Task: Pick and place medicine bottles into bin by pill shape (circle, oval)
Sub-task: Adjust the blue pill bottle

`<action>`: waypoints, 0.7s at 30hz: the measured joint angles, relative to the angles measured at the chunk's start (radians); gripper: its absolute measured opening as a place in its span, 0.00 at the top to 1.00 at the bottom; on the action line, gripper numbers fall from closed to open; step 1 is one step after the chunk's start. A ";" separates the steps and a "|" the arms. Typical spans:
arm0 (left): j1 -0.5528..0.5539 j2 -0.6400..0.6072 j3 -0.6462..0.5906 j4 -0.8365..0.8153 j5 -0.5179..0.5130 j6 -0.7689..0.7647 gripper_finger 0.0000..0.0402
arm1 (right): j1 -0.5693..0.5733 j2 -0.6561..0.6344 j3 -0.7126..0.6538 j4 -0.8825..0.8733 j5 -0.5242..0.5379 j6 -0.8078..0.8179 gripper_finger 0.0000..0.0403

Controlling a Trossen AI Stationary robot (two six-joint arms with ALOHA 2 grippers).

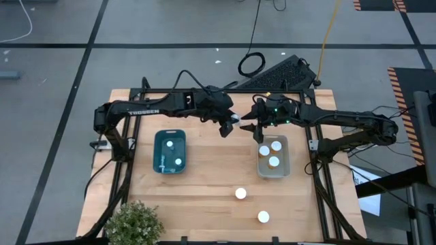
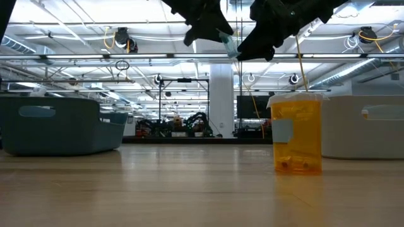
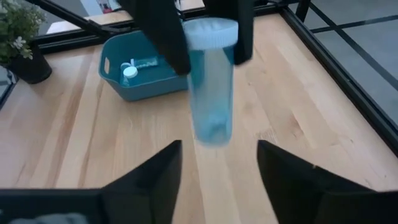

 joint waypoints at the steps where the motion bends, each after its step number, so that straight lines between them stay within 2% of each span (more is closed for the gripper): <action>1: 0.000 -0.009 0.000 -0.030 -0.015 -0.001 0.68 | 0.000 -0.007 0.000 -0.004 0.000 0.001 0.48; 7: 0.002 -0.066 0.000 -0.276 -0.098 -0.051 0.68 | 0.000 -0.032 -0.001 -0.017 -0.001 0.026 0.39; 15: -0.010 -0.104 0.000 -0.570 -0.189 -0.205 0.68 | 0.000 -0.039 -0.001 -0.027 0.000 0.046 0.40; 21: -0.065 -0.105 -0.008 -0.742 -0.280 -0.410 0.68 | -0.001 -0.040 -0.001 -0.026 -0.001 0.046 0.40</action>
